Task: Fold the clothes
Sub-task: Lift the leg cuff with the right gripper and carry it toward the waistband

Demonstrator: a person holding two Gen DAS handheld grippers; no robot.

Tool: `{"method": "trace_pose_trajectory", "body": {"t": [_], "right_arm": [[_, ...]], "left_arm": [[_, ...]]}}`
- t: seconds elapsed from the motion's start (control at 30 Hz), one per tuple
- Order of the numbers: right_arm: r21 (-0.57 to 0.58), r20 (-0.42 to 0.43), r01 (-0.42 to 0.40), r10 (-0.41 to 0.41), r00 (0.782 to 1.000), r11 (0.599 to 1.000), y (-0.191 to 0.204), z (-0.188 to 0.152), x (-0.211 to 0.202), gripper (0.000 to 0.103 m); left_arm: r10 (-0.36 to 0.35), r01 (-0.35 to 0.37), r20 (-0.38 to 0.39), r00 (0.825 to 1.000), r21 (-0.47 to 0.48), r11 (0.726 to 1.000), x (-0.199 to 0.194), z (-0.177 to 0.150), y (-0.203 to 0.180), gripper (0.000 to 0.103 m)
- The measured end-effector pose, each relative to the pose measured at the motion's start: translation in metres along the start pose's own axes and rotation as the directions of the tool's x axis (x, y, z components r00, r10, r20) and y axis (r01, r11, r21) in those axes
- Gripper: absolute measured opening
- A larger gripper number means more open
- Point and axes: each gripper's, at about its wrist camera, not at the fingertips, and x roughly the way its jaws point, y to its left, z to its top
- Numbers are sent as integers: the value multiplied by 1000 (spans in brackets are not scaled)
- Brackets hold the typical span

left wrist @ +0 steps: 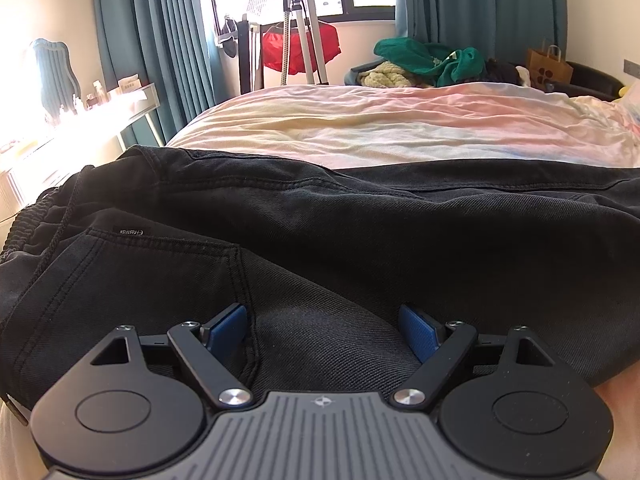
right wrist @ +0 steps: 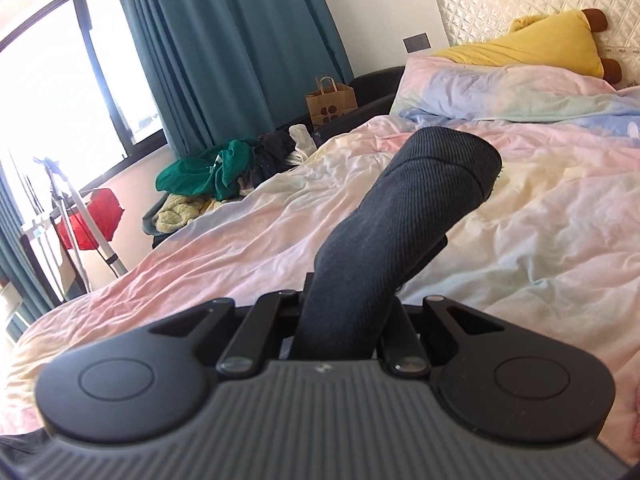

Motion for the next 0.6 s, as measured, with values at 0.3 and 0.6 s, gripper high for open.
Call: {"method": "trace_pose_trajectory", "body": {"t": [0.3,0.6], "right_arm": [[-257,96,-69,96,991,964,91,15,-43,13],[-622,44,-159,236,971,767,188,-73,-76,13]], "left_arm": [[-40,48,76,996,-108,993,-17,8,17,84],[-46,164,338,940,-330,930,-87,29,63,86]]}}
